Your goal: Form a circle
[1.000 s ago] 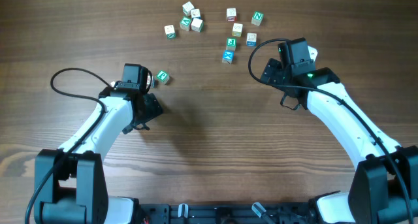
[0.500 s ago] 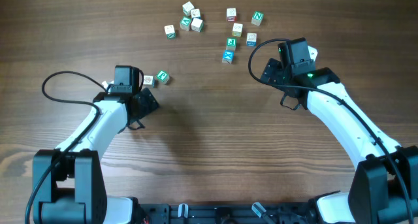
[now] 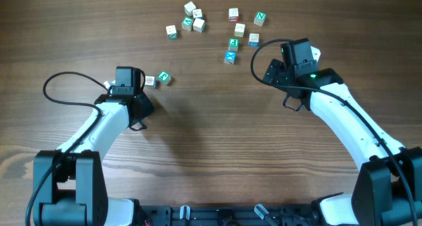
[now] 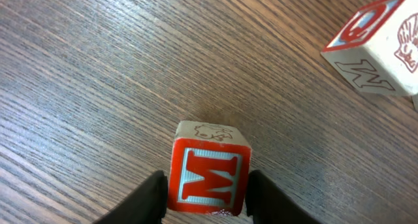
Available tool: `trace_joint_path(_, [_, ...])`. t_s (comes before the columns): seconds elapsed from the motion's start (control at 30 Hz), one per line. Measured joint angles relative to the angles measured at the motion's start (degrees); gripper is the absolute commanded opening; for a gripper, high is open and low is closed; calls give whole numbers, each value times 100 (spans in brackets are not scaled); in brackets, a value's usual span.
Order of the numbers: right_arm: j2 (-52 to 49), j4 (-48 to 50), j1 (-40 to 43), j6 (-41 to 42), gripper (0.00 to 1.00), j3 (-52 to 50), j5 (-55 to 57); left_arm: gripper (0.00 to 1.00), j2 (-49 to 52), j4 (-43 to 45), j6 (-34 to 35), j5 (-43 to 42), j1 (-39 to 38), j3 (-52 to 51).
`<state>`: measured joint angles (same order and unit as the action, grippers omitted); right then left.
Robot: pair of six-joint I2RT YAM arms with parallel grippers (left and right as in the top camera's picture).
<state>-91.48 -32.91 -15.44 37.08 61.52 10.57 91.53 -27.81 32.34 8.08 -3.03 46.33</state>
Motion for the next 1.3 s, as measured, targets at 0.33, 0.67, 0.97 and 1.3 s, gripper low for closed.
trace_joint_path(0.33, [-2, 2, 0, 0, 100, 0, 0, 36, -2, 46, -24, -2, 7, 0])
trace_joint_path(0.67, [0, 2, 0, 0, 100, 0, 0, 34, 0, 289, 11, 0, 769, -2])
trace_joint_path(0.97, [0, 2, 0, 0, 100, 0, 0, 97, 0, 560, -28, -116, 636, -4])
trace_joint_path(1.3, [-2, 2, 0, 0, 100, 0, 0, 100, -422, -597, -35, -107, 258, 833])
